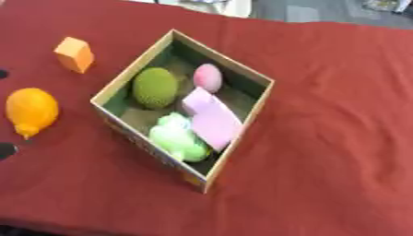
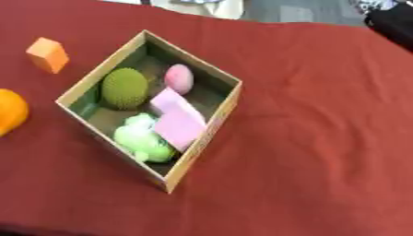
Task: Pick up objects on the table and place them in the box.
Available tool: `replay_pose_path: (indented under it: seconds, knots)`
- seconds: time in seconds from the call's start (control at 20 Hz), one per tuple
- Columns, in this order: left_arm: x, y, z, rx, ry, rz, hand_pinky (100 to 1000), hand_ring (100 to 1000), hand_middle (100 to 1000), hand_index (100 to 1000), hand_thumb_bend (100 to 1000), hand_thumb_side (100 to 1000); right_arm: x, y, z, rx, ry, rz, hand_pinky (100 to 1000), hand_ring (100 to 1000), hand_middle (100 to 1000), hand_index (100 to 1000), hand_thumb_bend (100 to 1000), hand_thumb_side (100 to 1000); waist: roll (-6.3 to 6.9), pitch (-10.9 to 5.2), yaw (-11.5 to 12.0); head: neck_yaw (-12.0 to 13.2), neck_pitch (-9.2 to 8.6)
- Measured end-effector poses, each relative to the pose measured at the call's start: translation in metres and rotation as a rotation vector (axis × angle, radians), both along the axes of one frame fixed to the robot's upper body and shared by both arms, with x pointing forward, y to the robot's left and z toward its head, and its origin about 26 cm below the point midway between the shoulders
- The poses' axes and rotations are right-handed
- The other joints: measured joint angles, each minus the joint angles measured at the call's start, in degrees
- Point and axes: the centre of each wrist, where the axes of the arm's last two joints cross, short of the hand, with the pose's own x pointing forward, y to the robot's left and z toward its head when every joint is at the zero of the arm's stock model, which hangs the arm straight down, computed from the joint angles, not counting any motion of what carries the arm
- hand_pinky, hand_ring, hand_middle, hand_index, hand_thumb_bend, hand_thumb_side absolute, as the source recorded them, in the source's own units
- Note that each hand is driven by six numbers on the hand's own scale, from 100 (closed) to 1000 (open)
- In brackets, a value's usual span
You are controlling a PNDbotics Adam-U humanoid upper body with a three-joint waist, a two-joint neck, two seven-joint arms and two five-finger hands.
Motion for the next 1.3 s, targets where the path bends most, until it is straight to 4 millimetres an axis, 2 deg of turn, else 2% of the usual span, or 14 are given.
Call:
replay_pose_path:
  seconds: [0.25, 0.65, 0.95, 1.3]
  knots:
    - [0.005, 0.0, 0.005, -0.018, 0.03, 0.029, 959, 901, 855, 969, 559, 465, 0.0, 0.001, -0.001, -0.004, 0.012, 0.002, 811, 776, 697, 824, 100, 443, 0.0, 0.0, 0.0, -0.1, 0.0]
    - [0.024, 0.008, 0.012, -0.084, 0.056, 0.084, 943, 899, 868, 971, 516, 488, 0.0, 0.002, -0.005, -0.008, 0.036, 0.002, 812, 776, 696, 822, 100, 460, 0.0, 0.0, -0.2, 0.4, 0.02]
    - [0.036, 0.011, 0.009, -0.116, 0.078, 0.096, 940, 900, 876, 964, 527, 487, 0.001, 0.002, -0.005, -0.008, 0.043, 0.002, 811, 774, 694, 821, 100, 467, 0.22, 0.0, -0.4, 2.7, 0.02]
    - [0.051, 0.014, 0.007, -0.14, 0.103, 0.114, 929, 891, 857, 948, 530, 488, 0.001, 0.002, -0.005, -0.004, 0.047, 0.001, 811, 772, 692, 813, 100, 471, 0.22, 0.0, -0.6, 2.5, 0.02]
